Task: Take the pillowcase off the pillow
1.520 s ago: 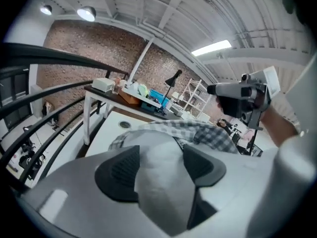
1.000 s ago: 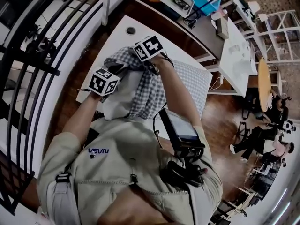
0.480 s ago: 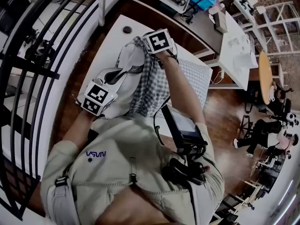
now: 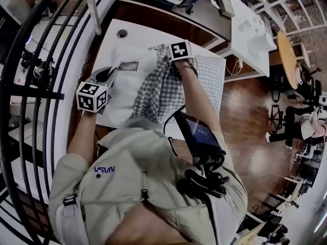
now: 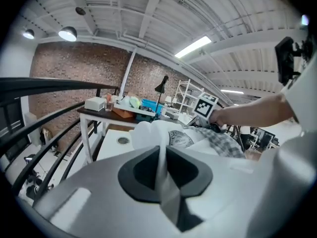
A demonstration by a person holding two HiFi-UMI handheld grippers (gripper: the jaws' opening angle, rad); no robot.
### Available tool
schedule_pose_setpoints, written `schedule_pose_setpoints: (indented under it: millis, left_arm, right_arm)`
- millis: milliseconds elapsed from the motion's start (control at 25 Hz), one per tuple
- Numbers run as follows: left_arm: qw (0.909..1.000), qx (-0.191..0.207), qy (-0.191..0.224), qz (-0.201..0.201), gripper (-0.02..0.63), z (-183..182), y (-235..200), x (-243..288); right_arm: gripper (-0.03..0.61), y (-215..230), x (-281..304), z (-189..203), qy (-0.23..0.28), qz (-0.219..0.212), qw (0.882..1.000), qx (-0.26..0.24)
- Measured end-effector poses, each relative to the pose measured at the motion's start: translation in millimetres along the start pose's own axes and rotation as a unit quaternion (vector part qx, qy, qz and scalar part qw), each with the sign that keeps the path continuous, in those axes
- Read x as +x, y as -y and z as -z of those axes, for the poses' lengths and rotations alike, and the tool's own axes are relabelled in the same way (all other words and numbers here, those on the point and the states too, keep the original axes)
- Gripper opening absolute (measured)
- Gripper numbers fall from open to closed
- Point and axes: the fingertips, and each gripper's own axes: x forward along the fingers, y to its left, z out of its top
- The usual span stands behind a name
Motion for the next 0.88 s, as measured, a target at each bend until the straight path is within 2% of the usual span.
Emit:
schedule_pose_setpoints:
  millis: [120, 240, 320, 440, 520, 640, 760, 880]
  left_arm:
    - [0.9995, -0.018, -0.025, -0.009, 0.058, 1, -8, 19]
    - [0.9996, 0.001, -0.030, 0.001, 0.086, -4, -4, 24]
    - [0.9996, 0.004, -0.028, 0.007, 0.106, -1, -5, 23]
    - [0.9999, -0.004, -0.012, 0.002, 0.154, -4, -11, 13]
    - [0.9999, -0.011, 0.001, 0.003, 0.156, -8, -10, 2]
    - [0.9997, -0.007, 0.012, 0.020, 0.156, -11, 3, -20]
    - [0.9989, 0.018, 0.007, 0.043, 0.168, -5, 27, -36]
    - [0.9973, 0.048, -0.011, 0.054, 0.187, 14, 58, -50]
  right_arm:
    - [0.009, -14, -8, -7, 0.024, -0.013, 0.999, -0.021]
    - [0.072, -13, -24, -8, 0.053, -0.017, 0.998, 0.009]
    - [0.104, -15, -43, -16, 0.109, -0.021, 0.993, 0.035]
    - [0.104, -23, -88, -26, 0.203, -0.019, 0.978, 0.048]
    - [0.104, -33, -114, -13, 0.230, -0.016, 0.972, 0.052]
    - [0.104, -51, -145, 23, 0.242, -0.007, 0.968, 0.065]
    - [0.104, -73, -168, 56, 0.248, -0.008, 0.965, 0.087]
    - [0.104, -100, -185, 83, 0.249, -0.021, 0.965, 0.081]
